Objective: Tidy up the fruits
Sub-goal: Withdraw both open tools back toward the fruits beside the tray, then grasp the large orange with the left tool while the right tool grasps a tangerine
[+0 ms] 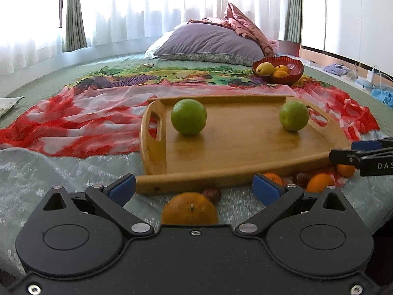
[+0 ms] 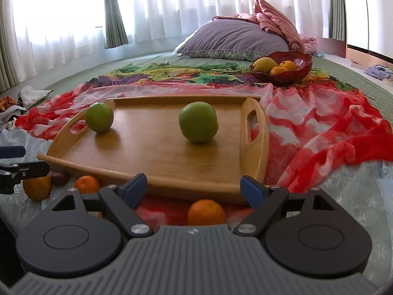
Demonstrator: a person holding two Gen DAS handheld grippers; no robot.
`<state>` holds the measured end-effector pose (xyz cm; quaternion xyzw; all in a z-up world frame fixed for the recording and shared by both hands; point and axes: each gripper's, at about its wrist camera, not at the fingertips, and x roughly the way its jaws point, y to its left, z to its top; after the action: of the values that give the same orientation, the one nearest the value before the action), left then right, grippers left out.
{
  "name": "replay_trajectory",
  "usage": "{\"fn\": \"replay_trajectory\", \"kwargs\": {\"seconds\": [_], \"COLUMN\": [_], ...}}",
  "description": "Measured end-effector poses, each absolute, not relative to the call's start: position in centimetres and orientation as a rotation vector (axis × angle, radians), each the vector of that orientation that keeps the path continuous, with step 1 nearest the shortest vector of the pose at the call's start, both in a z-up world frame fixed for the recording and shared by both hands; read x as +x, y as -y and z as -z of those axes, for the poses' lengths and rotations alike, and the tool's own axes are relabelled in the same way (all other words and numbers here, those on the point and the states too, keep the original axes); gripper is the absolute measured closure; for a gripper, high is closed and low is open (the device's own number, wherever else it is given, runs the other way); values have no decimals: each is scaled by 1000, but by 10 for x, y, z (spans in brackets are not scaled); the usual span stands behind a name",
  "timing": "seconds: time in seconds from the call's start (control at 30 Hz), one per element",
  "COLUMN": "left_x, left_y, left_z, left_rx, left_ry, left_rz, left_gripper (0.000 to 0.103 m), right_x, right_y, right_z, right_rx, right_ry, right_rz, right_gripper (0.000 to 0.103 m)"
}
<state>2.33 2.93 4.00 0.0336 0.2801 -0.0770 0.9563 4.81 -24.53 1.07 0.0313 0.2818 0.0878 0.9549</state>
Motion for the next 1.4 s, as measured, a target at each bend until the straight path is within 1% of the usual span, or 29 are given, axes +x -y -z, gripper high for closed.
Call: {"fn": "replay_trajectory", "kwargs": {"seconds": [0.3, 0.4, 0.47, 0.57, 0.67, 0.73, 0.8, 0.87, 1.2, 1.3, 1.33, 1.37, 1.4], "left_x": [8, 6, 5, 4, 4, 4, 4, 4, 6, 7, 7, 6, 5], "left_y": [-27, -30, -31, -32, -32, -32, -33, -33, -33, -34, -34, -34, -35], "left_z": [-31, -29, -29, -29, -28, -27, -25, -24, -17, -16, -16, -17, -18], "left_rx": [95, 80, 72, 76, 83, 77, 73, 67, 52, 48, 42, 36, 23], "left_ry": [-560, -565, -567, -569, -575, -584, -589, -591, -614, -619, -616, -615, -613], "left_rz": [129, 128, 131, 130, 129, 129, 122, 126, 129, 126, 124, 122, 118], "left_gripper": [2, 3, 7, 14, 27, 44, 51, 53, 54, 54, 54, 55, 55], "right_x": [26, 24, 23, 24, 24, 23, 22, 22, 23, 22, 22, 22, 22], "right_y": [238, 236, 236, 238, 239, 238, 238, 239, 244, 244, 244, 245, 245], "right_z": [-5, -2, 0, 3, 5, 5, 5, 5, 8, 10, 10, 10, 9], "right_rx": [8, 8, 20, 49, 65, 58, 51, 51, 73, 76, 78, 82, 84], "right_ry": [-504, -511, -513, -532, -544, -546, -544, -543, -573, -577, -578, -581, -582], "right_rz": [-136, -139, -134, -125, -128, -127, -117, -108, -96, -92, -90, -90, -84], "right_gripper": [12, 15, 18, 24, 28, 31, 36, 42, 47, 51, 55, 62, 64]}}
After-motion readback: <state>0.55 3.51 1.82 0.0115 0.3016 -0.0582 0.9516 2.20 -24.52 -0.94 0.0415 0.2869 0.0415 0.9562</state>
